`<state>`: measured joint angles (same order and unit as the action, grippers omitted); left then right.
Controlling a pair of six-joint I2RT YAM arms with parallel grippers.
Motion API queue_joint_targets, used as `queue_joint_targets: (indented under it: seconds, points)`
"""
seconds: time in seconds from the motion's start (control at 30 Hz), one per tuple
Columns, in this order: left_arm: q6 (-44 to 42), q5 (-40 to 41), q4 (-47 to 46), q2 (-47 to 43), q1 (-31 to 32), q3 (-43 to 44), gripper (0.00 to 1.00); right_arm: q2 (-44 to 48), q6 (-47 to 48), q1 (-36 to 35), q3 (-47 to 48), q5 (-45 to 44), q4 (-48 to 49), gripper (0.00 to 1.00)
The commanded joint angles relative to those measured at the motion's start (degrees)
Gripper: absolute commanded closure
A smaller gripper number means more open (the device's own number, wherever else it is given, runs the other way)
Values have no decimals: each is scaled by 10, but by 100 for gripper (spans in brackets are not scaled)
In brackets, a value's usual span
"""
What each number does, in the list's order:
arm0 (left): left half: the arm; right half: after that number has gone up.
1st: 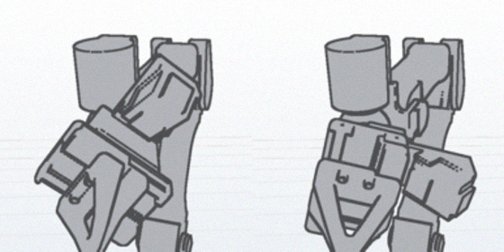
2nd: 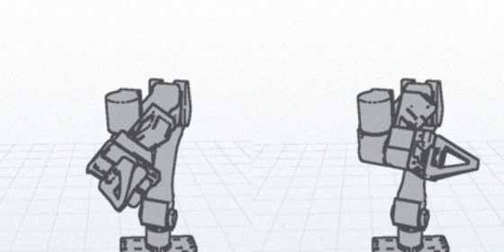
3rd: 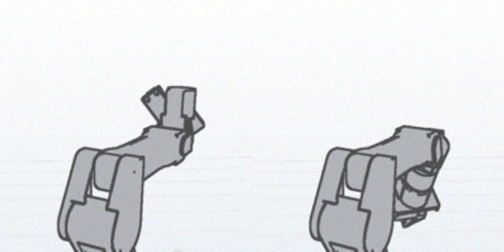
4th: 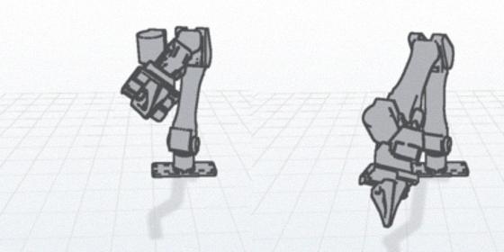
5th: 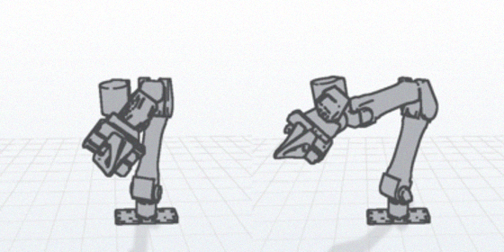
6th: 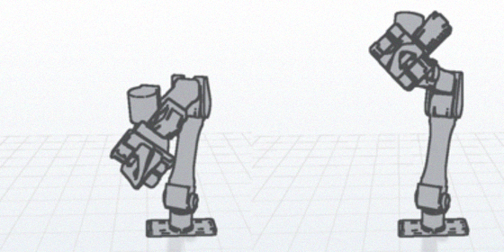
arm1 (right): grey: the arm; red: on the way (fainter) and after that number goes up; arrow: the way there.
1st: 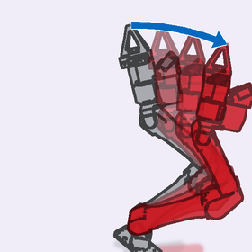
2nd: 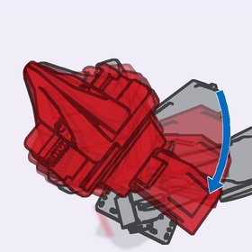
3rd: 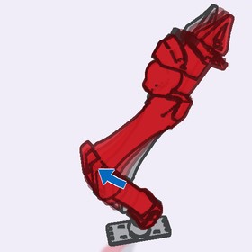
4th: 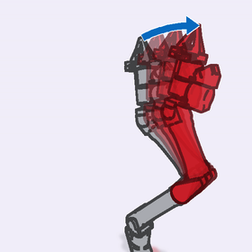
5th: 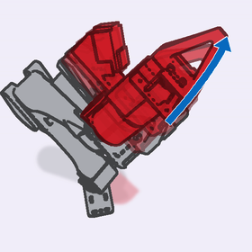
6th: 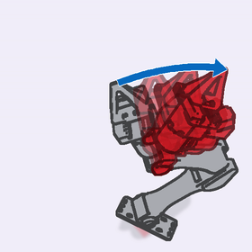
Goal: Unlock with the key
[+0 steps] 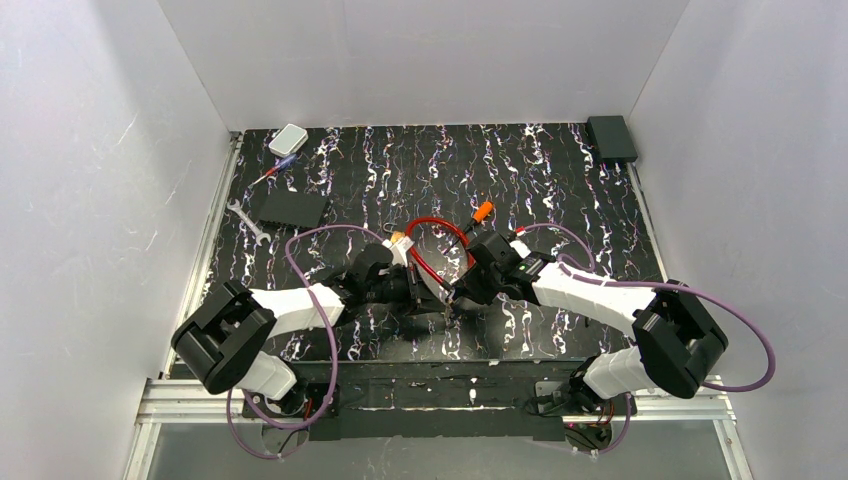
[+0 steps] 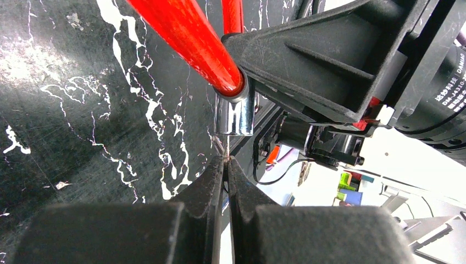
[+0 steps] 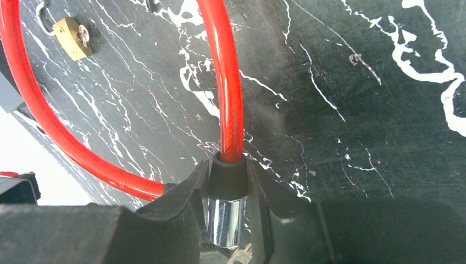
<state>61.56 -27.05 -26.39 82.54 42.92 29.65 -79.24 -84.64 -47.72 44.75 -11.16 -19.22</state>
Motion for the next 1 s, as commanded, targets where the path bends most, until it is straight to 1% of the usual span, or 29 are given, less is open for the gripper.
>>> queue_joint_targets:
  seconds: [0.0,0.43,0.97]
  points:
    - [-7,12,-6,5,-5,10,100,14,-1,-3,0,23,27,99]
    - [-26,10,-6,18,-5,27,100,10,5,-3,10,38,22,99]
    - [-36,21,-6,35,-7,56,100,2,-5,-21,13,51,29,99]
